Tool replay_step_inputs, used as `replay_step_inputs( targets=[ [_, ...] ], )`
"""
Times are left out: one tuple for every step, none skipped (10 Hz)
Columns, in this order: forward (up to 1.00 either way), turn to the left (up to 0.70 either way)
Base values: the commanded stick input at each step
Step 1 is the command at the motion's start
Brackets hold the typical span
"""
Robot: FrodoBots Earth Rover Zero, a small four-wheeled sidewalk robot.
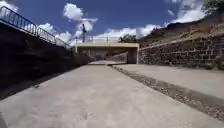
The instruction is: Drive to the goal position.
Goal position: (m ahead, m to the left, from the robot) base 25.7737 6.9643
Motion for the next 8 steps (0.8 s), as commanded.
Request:
replay_step_inputs(
  targets=[
    [1.0, -0.01],
    [1.0, -0.01],
    [1.0, -0.01],
    [1.0, -0.01],
    [1.0, -0.01],
    [1.0, -0.01],
    [1.0, -0.01],
    [1.0, -0.01]
  ],
)
